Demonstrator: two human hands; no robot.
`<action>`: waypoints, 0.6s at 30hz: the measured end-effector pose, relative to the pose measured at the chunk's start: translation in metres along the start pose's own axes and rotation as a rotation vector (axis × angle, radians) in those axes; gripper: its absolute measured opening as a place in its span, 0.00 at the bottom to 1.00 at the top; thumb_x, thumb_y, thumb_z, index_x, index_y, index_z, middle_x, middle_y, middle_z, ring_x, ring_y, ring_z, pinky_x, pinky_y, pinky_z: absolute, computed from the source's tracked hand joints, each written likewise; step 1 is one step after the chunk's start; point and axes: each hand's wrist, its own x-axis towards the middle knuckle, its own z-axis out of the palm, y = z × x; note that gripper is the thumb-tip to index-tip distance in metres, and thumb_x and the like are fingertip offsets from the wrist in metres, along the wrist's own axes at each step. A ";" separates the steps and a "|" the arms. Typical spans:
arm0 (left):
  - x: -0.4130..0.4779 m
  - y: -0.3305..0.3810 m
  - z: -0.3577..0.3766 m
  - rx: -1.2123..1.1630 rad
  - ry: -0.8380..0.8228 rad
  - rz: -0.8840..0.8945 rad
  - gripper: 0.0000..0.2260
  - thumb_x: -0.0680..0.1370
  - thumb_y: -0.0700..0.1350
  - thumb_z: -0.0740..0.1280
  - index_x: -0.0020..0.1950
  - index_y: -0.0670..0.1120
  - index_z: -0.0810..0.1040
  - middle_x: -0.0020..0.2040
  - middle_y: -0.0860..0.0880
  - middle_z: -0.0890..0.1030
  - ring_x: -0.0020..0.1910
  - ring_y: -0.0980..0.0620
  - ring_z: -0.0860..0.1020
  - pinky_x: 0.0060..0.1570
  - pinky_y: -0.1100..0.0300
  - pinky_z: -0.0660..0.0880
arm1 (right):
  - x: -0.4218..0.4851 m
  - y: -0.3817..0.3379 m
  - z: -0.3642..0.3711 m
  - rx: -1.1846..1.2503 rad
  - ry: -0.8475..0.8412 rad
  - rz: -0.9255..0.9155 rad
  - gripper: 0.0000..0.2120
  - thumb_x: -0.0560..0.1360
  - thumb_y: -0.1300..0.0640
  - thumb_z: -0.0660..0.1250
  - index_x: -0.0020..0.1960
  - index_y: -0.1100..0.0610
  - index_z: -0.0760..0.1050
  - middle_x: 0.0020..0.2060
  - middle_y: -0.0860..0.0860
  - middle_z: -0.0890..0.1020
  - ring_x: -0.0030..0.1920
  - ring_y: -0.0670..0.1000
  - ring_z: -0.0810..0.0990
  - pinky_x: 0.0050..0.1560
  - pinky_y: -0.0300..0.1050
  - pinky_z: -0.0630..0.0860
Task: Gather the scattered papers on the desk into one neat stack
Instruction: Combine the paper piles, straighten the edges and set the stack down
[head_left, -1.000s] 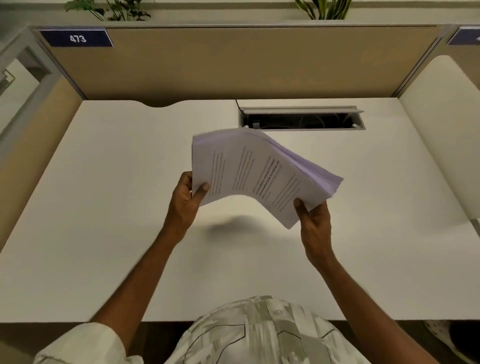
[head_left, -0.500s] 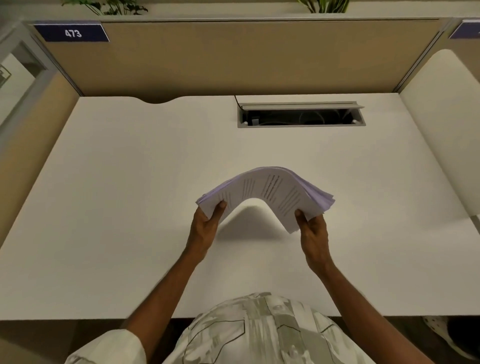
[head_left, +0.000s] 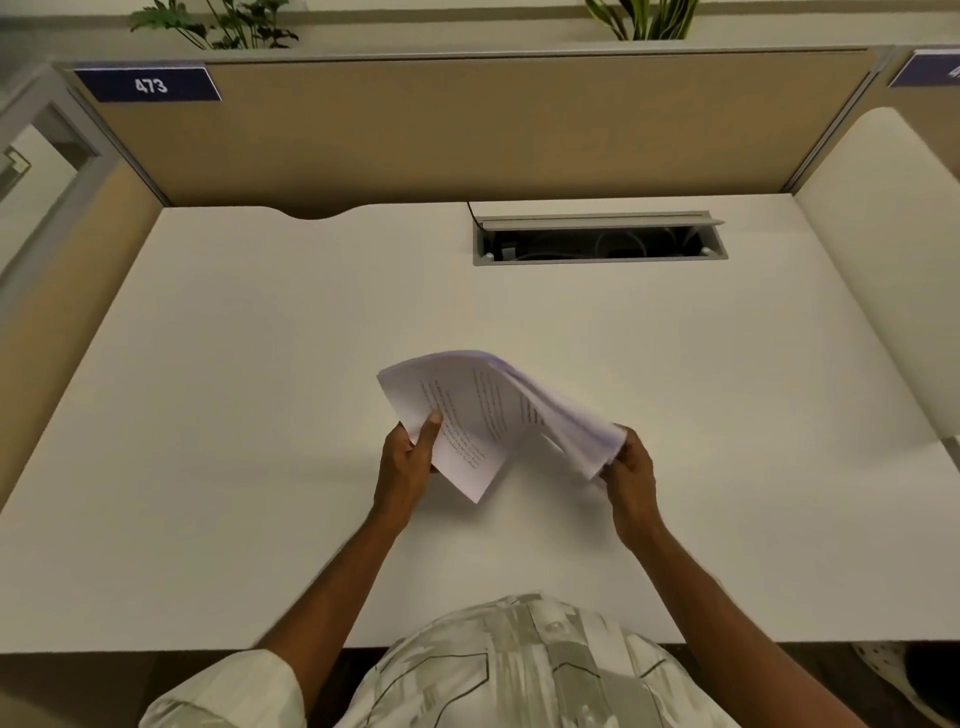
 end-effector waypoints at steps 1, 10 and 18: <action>0.000 0.001 0.001 -0.008 0.007 -0.013 0.12 0.82 0.52 0.64 0.64 0.50 0.76 0.53 0.46 0.85 0.50 0.45 0.85 0.41 0.53 0.85 | 0.003 -0.002 0.001 0.055 0.023 0.046 0.11 0.80 0.57 0.69 0.61 0.57 0.76 0.56 0.56 0.84 0.59 0.60 0.82 0.53 0.55 0.81; -0.025 -0.006 0.024 -0.313 0.013 -0.168 0.13 0.81 0.50 0.67 0.65 0.57 0.76 0.57 0.52 0.85 0.55 0.50 0.85 0.50 0.49 0.83 | 0.002 -0.006 0.033 0.429 -0.041 0.412 0.19 0.79 0.59 0.71 0.69 0.59 0.76 0.63 0.56 0.84 0.68 0.59 0.80 0.68 0.55 0.76; -0.021 -0.008 0.012 -0.339 -0.081 -0.192 0.20 0.78 0.41 0.71 0.70 0.49 0.76 0.62 0.48 0.84 0.61 0.45 0.82 0.52 0.50 0.82 | -0.007 -0.023 0.038 0.213 -0.085 0.111 0.17 0.81 0.65 0.67 0.68 0.57 0.72 0.63 0.53 0.83 0.63 0.59 0.83 0.60 0.64 0.81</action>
